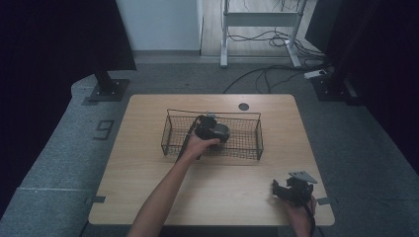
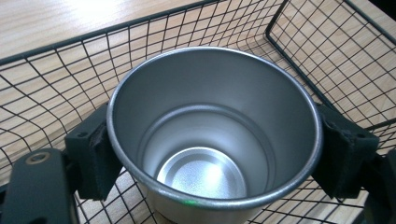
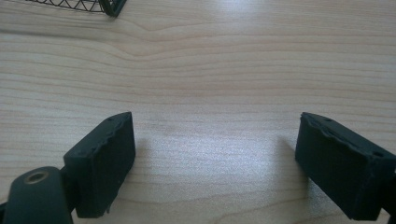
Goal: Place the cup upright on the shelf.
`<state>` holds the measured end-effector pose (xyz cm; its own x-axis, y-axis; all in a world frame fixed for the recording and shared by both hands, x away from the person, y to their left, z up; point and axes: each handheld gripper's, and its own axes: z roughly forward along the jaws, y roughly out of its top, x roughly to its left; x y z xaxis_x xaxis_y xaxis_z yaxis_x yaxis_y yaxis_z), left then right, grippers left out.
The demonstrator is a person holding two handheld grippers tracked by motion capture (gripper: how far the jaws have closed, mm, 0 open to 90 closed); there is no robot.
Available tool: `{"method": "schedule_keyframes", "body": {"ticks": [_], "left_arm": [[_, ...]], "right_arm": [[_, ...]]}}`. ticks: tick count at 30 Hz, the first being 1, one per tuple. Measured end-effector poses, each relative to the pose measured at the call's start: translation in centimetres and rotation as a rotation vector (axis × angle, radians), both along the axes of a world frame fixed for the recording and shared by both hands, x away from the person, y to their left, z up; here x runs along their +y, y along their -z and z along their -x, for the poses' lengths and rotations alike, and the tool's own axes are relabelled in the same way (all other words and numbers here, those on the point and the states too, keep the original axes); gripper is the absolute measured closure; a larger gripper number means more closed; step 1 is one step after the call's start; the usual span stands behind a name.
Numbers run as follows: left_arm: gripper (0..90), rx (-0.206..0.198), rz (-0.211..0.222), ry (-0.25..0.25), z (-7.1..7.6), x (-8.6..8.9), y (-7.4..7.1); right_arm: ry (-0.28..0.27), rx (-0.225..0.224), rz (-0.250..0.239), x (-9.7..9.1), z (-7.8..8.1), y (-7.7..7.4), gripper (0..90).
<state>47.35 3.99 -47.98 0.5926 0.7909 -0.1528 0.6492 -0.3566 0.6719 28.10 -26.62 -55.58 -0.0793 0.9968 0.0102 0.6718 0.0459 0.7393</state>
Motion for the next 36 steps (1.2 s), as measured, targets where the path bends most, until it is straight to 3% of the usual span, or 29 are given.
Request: {"method": "schedule_keyframes", "body": {"ticks": [6,21,28,36], "left_arm": [[15.8,0.012,-0.011,-0.019,-0.2,0.1,0.3],[14.0,0.028,-0.042,0.007,0.4,-0.1,0.3],[10.9,0.029,-0.023,0.009,0.7,0.2,0.1],[10.8,0.003,-0.017,0.004,1.1,0.4,-0.9]], "right_arm": [[0.0,-0.001,0.0,0.0,0.0,0.0,12.0],[0.0,-0.001,0.0,0.0,0.0,0.0,12.0],[-0.001,0.001,0.0,0.0,0.0,0.0,12.0],[0.0,0.0,0.0,0.0,0.0,0.0,12.1]]}}
